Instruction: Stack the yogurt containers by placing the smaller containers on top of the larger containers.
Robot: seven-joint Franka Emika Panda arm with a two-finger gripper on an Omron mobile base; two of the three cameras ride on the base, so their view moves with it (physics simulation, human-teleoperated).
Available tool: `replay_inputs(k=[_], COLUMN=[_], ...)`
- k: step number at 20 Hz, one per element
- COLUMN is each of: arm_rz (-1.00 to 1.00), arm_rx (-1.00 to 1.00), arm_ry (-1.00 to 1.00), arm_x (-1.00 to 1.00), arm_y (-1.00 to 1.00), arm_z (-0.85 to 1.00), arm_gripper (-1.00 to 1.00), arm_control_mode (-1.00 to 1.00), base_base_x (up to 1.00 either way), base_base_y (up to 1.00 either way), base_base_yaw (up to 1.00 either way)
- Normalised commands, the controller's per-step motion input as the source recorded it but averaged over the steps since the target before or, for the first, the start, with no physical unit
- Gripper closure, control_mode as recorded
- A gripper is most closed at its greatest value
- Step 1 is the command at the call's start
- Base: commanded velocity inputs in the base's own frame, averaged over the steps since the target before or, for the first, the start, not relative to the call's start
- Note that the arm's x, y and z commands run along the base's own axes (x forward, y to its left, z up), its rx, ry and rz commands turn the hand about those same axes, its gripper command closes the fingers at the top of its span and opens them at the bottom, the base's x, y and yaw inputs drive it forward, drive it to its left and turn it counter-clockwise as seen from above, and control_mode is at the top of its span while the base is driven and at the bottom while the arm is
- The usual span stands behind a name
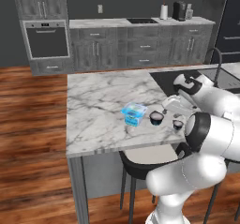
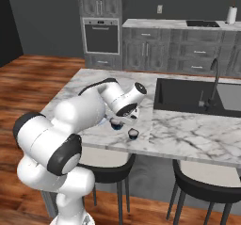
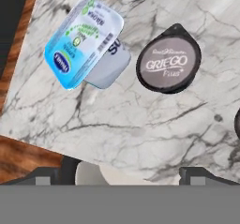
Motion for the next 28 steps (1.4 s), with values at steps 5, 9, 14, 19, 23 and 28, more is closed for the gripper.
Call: replay_inputs(k=[5, 9, 14, 19, 23, 28], arm_rz=[0.00, 0.00, 0.00, 0.00, 0.00, 0.00], arm_rx=[0.05, 0.03, 0.01, 0.00, 0.00, 0.00], arm_ry=[0.00, 0.00, 0.02, 0.02, 0.01, 0.02], arm_x=[0.21, 0.20, 0.20, 0.15, 0.08, 0.07], arm_y=[-0.09, -0.04, 0.00, 0.00, 0.00, 0.00], arm_z=[-0.12, -0.12, -0.09, -0.10, -0.14, -0.15], arm_gripper=[-1.00, -1.00, -1.00, -1.00, -1.00, -1.00], arm_control_mode=[-1.00, -1.00, -1.00, -1.00, -1.00, -1.00], base_base_x=[0.00, 0.00, 0.00, 0.00, 0.00, 0.00], base_base_y=[0.00, 0.00, 0.00, 0.00, 0.00, 0.00], base_base_yaw=[0.00, 0.00, 0.00, 0.00, 0.00, 0.00])
